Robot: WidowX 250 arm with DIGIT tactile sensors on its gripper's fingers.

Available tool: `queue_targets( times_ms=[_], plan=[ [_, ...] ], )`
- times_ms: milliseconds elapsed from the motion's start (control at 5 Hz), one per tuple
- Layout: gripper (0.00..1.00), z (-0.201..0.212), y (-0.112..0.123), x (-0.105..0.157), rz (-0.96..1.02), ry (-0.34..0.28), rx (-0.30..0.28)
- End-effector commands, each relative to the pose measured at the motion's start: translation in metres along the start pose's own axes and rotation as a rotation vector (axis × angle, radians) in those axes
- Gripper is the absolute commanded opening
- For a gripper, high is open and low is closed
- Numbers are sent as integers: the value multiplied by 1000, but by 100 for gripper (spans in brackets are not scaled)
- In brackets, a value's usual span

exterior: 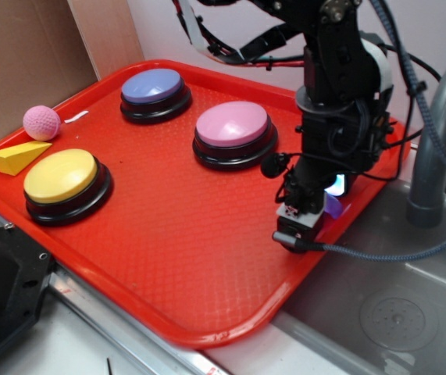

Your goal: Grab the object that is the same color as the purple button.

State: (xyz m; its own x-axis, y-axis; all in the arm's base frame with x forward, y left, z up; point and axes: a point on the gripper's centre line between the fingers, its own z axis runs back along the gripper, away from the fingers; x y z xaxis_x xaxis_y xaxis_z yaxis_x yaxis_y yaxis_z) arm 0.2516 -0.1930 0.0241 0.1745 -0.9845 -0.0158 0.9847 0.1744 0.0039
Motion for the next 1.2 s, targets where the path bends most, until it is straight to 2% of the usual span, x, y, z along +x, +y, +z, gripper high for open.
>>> queue_targets(
  times_ms=[0,200,400,600,800,1000],
  plan=[
    [0,22,-9,8,0,-37,63],
    [0,47,-14,-8,142,-36,41],
    [0,91,-32,-31,386,-95,93],
    [0,123,-52,-50,593,-128,110],
    [0,142,-67,-62,832,-109,70],
    [0,157,-82,-76,1079,-119,39]
  ],
)
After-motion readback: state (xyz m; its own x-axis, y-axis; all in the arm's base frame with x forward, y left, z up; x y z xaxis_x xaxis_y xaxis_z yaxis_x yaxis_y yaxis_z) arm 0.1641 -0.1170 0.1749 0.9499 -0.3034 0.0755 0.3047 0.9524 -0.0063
